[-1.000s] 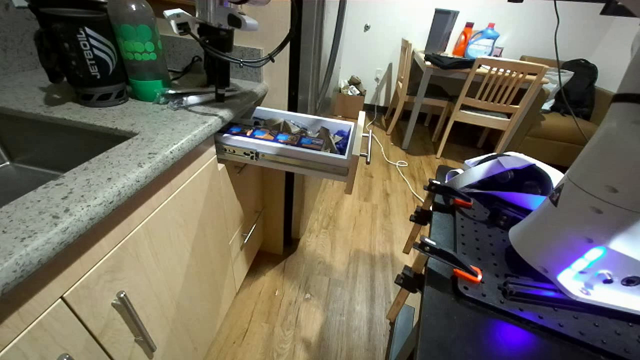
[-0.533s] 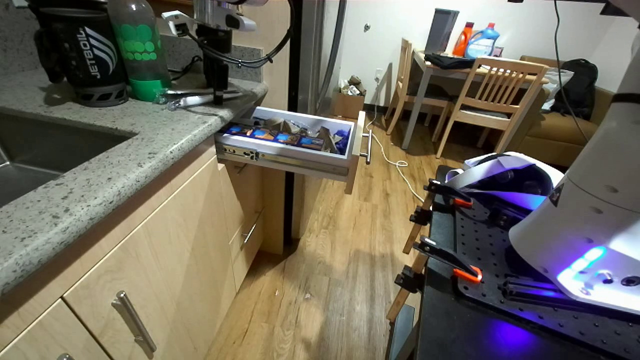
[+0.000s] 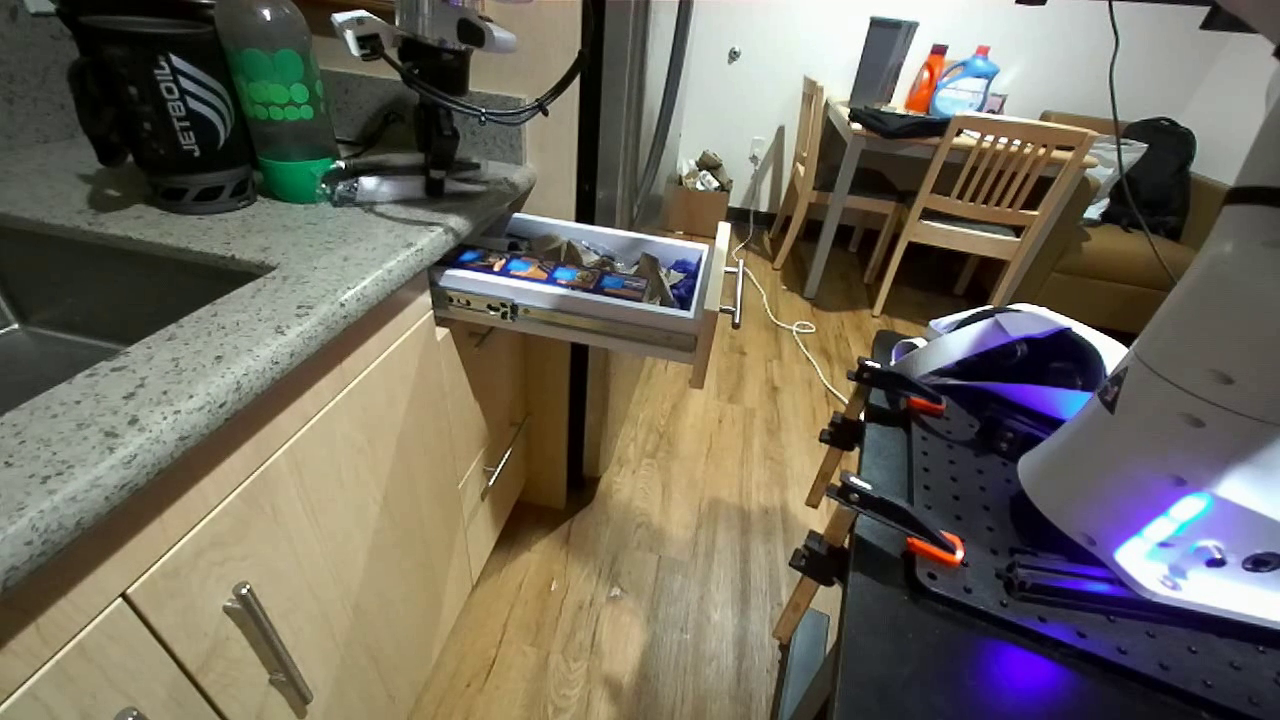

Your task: Pick up the white and brown objects from the counter and place them in the drawer

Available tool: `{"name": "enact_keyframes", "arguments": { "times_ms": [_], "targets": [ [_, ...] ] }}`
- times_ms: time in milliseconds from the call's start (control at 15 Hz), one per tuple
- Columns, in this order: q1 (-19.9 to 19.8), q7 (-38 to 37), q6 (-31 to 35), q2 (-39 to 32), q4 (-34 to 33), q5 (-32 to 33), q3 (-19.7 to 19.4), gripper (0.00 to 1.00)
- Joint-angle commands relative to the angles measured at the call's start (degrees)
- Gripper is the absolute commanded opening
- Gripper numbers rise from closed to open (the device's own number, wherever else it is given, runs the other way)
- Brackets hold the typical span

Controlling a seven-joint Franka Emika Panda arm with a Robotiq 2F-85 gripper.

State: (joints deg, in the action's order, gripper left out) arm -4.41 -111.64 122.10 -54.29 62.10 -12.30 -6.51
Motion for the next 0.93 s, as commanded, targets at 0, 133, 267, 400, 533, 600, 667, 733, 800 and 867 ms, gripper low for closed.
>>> {"name": "enact_keyframes", "arguments": {
  "times_ms": [0, 133, 267, 400, 533, 600, 667, 733, 800, 867],
  "targets": [
    [-1.42, 0.65, -0.48, 2.82, 2.26, -0.91, 0.77, 0.00],
    [-2.19, 1.89, 0.16, 5.65, 5.38, -1.98, 1.49, 0.03],
    [-2.71, 3.15, 1.01, 8.82, 8.78, -2.97, 1.87, 0.03],
    [-3.11, 4.75, 1.76, 12.86, 13.19, -4.01, 1.99, 0.03],
    [-3.08, 6.07, 2.58, 17.01, 18.04, -4.47, 1.64, 0.03],
    [-3.03, 6.39, 2.88, 18.85, 20.27, -4.51, 1.43, 0.03],
    [-3.01, 6.98, 2.97, 20.71, 22.60, -4.59, 1.28, 0.03],
    [-2.86, 6.98, 3.28, 22.59, 25.07, -4.50, 1.02, 0.03],
    [-2.70, 7.21, 3.51, 24.32, 27.48, -4.38, 0.84, 0.03],
    [-2.65, 7.54, 3.50, 25.81, 29.44, -4.38, 0.73, 0.03]
  ]
}}
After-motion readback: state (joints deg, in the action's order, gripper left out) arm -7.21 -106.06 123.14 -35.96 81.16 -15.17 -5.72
